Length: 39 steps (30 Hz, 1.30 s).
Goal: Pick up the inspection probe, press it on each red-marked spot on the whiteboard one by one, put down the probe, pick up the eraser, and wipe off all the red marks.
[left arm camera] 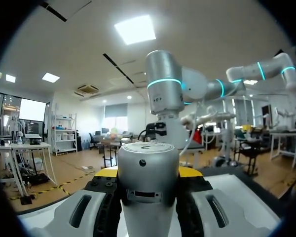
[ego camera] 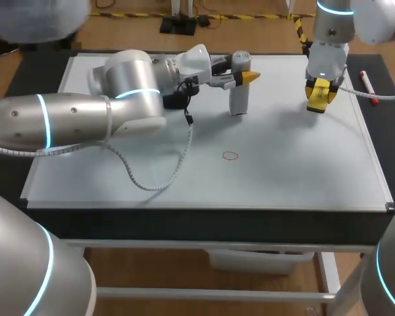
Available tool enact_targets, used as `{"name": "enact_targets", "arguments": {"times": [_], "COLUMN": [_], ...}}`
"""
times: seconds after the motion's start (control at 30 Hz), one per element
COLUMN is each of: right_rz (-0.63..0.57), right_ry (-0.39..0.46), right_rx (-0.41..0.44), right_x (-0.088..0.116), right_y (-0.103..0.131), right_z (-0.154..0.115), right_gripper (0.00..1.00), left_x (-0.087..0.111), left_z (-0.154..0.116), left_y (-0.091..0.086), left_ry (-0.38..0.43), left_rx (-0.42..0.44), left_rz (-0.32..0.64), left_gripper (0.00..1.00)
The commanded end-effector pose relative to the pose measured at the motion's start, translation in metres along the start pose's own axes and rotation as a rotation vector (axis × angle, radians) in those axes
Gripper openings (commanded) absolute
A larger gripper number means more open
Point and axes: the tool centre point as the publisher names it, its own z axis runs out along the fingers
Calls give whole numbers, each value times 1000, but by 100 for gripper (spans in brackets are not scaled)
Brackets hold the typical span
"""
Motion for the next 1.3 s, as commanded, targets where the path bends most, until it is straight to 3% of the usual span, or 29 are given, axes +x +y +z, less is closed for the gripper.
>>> {"name": "enact_targets", "arguments": {"times": [0.03,0.5,0.9,1.3], "right_rz": [-2,-2,-2,-2], "right_ry": [2,2,2,2], "right_rx": [1,1,1,1], "right_x": [0,0,0,0], "right_y": [-1,-1,-1,-1], "right_z": [0,0,0,0], "right_gripper": [0,0,0,0], "left_x": [9,40,48,43], "left_z": [-19,-66,-105,-147], "left_y": [-18,-56,-60,-57], "left_ry": [1,36,71,109], "left_rx": [-9,-10,-3,4], "left_rz": [5,18,-28,-17], "left_gripper": [0,0,0,0]}}
